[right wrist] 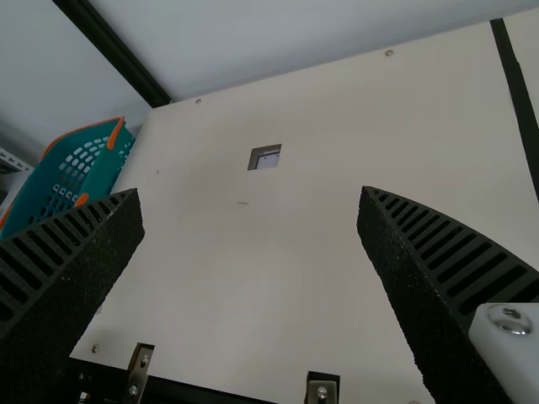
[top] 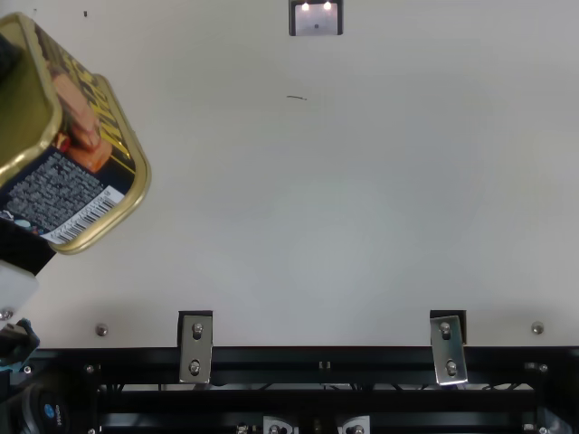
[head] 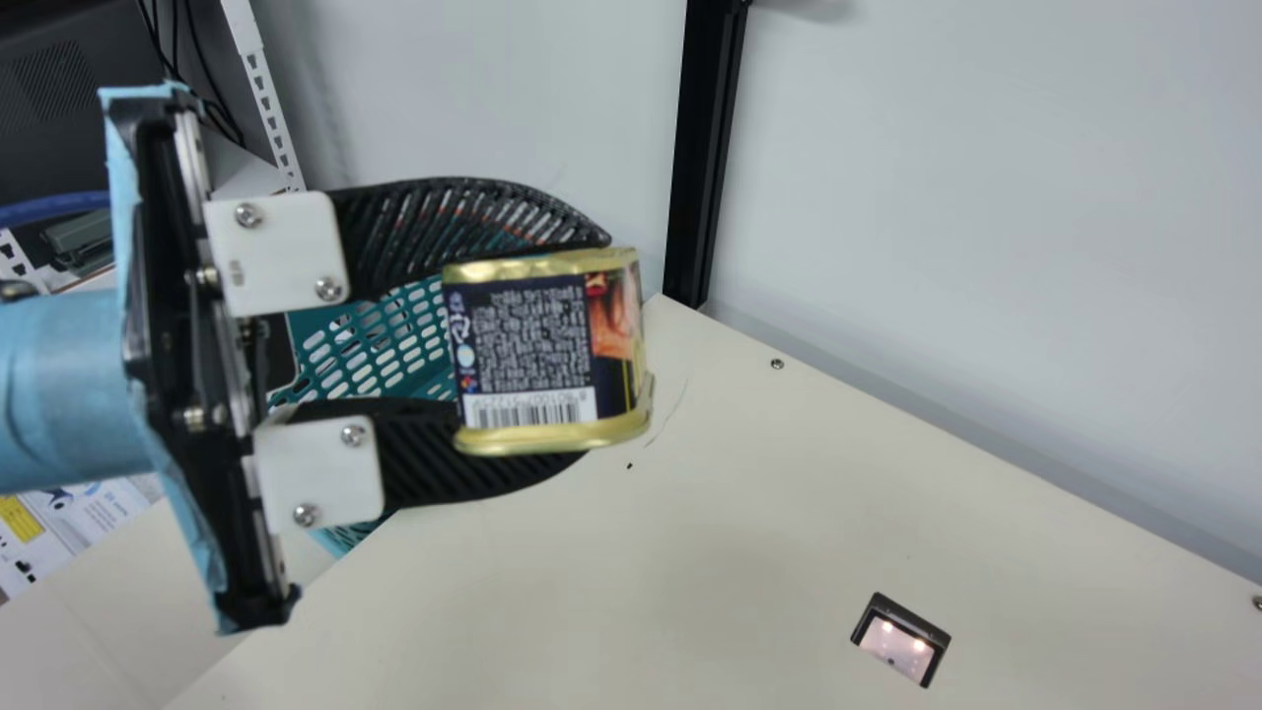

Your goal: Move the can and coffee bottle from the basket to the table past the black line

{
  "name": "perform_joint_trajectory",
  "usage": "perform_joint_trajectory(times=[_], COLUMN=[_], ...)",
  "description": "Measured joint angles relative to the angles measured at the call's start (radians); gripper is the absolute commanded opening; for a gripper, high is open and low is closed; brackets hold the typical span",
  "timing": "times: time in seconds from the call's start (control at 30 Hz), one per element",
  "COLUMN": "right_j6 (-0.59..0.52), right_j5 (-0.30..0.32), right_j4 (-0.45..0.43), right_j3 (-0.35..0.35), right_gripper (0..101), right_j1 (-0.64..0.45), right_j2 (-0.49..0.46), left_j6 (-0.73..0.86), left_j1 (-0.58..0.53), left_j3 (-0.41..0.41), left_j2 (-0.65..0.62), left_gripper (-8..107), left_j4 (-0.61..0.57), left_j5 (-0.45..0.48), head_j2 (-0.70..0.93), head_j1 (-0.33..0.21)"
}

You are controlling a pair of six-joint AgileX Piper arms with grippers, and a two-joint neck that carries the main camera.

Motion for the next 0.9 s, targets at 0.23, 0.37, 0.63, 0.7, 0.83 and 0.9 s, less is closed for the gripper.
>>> perform_joint_trajectory(times=[0.23,0.37,0.63,0.7,0.83,0.9], right_j6=[0.000,0.000,0.000,0.000,0.000,0.000], right_j5=[0.000,0.000,0.000,0.000,0.000,0.000], right_j4=[0.000,0.000,0.000,0.000,0.000,0.000], right_j3=[0.000,0.000,0.000,0.000,0.000,0.000], right_gripper=[101,101,101,101,101,101], right_j1=[0.000,0.000,0.000,0.000,0.000,0.000], right_j2=[0.000,0.000,0.000,0.000,0.000,0.000], left_j6=[0.000,0.000,0.032,0.056,0.132,0.178], left_j1=[0.000,0.000,0.009,0.014,0.011,-0.009], left_j3=[0.000,0.000,0.002,-0.005,-0.037,-0.055], left_j2=[0.000,0.000,0.021,0.035,0.094,0.124], left_gripper=[10,10,10,10,10,10], left_j4=[0.000,0.000,0.006,0.019,0.083,0.126], left_j5=[0.000,0.000,-0.008,-0.016,-0.055,-0.082], head_j2=[0.000,0.000,0.000,0.000,0.000,0.000], head_j1=[0.000,0.000,0.000,0.000,0.005,0.000])
